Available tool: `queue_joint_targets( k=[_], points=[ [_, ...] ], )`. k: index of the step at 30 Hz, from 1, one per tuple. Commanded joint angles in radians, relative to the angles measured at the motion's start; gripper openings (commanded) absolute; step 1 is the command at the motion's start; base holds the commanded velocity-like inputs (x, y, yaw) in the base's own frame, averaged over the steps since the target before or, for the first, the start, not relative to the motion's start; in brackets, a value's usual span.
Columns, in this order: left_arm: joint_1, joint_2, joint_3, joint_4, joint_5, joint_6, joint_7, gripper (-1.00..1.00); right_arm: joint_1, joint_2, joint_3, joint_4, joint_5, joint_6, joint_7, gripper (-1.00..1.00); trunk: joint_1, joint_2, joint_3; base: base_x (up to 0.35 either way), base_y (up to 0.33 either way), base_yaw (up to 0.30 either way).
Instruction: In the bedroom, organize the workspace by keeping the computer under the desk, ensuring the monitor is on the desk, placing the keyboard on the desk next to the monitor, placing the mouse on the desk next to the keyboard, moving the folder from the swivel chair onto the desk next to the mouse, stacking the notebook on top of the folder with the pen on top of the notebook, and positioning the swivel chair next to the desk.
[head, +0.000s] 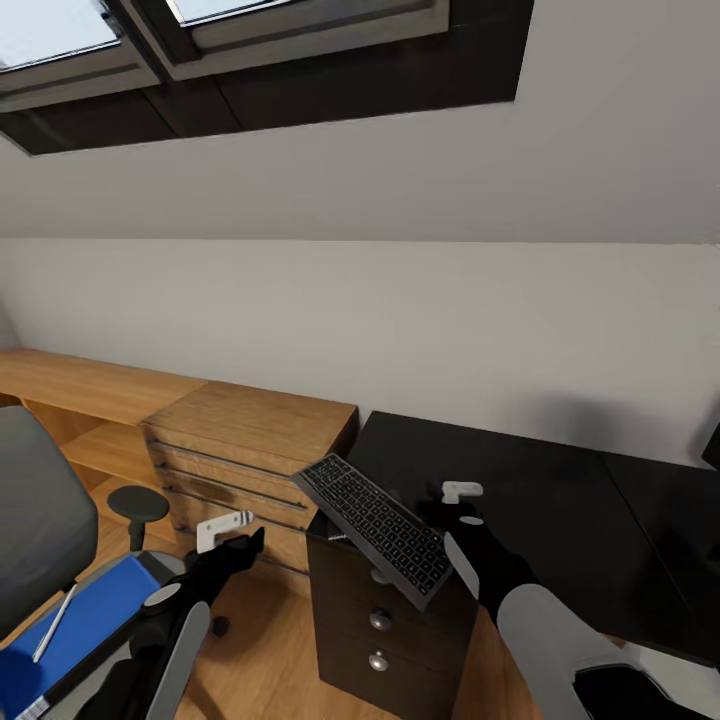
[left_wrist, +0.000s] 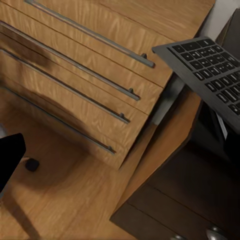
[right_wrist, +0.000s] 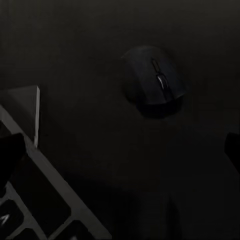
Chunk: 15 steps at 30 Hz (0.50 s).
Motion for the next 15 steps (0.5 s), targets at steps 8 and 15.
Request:
queue_joint_targets(
  k=[8,15],
  points=[
    [0.000,-0.003,0.015,-0.007,0.012,0.003,0.011,1.00,0.000,-0.009,-0.002,-0.003,-0.028,0.035,0.155,1.00,0.027,-0.050,-0.023,0.000,0.000,0.000],
    [0.000,-0.003,0.016,-0.006,0.012,0.003,0.011,1.00,0.000,-0.041,-0.007,-0.002,-0.079,0.046,0.256,1.00,0.054,-0.099,-0.045,0.000,0.000,0.000]
  ],
)
